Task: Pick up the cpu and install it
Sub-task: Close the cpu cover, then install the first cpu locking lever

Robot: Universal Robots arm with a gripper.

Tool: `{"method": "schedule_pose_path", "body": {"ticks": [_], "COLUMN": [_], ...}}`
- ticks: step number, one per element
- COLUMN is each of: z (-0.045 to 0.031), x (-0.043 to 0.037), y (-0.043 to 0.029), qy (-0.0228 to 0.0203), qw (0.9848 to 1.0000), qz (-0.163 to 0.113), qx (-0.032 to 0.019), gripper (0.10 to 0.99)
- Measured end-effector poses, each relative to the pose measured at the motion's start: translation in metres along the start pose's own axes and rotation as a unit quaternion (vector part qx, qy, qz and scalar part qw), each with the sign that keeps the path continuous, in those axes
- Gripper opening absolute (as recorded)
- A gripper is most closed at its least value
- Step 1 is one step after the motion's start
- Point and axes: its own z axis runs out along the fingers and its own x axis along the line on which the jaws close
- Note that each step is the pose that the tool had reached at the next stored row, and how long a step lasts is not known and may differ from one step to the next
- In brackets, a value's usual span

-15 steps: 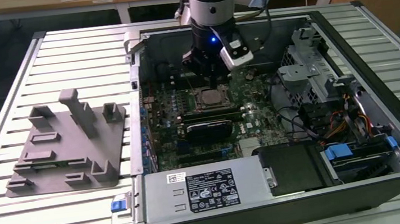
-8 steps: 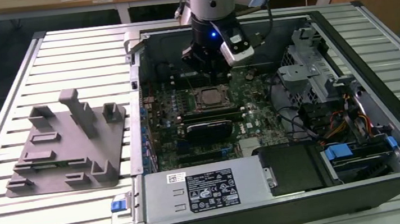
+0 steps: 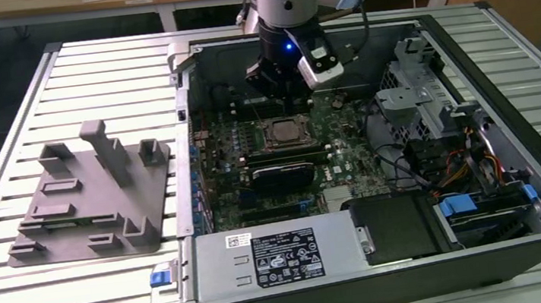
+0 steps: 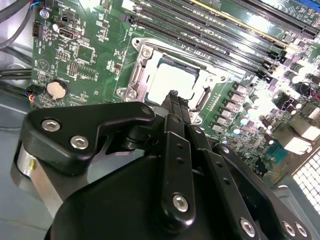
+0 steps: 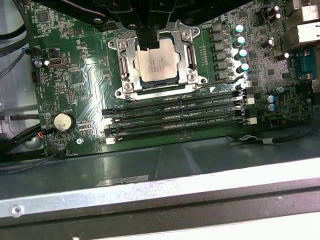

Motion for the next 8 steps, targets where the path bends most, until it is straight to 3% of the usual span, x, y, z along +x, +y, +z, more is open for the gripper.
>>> {"method": "schedule_pose_path", "body": {"ticks": [8], "z": [0.0], "x": [0.0], "y": [0.0], "qy": [0.0002], "qw": [1.0], "qz": [0.0], "qx": [-0.0019], "gripper": [0.106]}}
